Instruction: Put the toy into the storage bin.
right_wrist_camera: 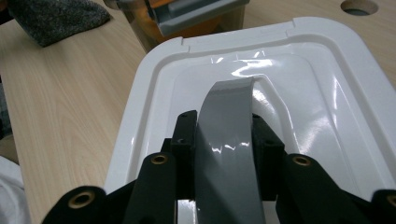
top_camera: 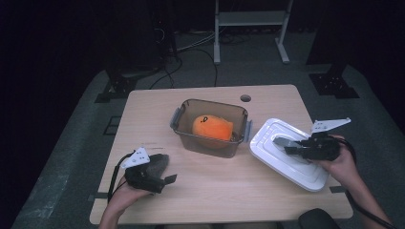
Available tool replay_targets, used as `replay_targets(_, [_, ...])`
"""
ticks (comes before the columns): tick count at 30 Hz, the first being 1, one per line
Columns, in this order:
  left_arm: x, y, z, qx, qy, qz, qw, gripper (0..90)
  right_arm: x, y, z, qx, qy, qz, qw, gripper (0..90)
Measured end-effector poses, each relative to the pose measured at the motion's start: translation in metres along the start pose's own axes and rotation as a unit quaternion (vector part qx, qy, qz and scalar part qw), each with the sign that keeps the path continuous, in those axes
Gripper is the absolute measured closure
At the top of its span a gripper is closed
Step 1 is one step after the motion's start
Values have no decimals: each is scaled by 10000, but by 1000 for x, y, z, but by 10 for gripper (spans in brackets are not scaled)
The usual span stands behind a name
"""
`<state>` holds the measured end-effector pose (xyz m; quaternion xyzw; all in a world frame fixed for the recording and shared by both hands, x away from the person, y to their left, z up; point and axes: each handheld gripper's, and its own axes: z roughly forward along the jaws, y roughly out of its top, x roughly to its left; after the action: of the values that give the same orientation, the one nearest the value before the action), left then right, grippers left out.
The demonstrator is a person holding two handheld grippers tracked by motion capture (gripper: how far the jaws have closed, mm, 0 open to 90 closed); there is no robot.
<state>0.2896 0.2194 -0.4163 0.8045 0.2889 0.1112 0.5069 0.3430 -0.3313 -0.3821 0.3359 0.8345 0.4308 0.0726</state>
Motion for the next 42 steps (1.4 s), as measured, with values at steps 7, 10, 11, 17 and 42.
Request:
replay_targets(7, [0, 0, 0, 10, -9, -5, 10000, 25, 7, 20, -17, -84, -34, -165, 9998, 674])
replay_targets(10, [1, 0, -1, 8, -13, -10, 10000, 25, 10, 29, -24, -159, 14, -192, 9997, 674])
replay_targets(11, [0, 0, 0, -2, -10, -14, 10000, 26, 10, 31, -25, -159, 9, -197, 9997, 674])
replay_targets(17, [0, 0, -1, -17, -18, -26, 10000, 25, 16, 51, -37, -225, -7, -329, 9992, 676])
replay_targets(42, [1, -1, -1, -24, -31, -43, 10000, 26, 46, 139, -6, -105, 452, -988, 9940, 675])
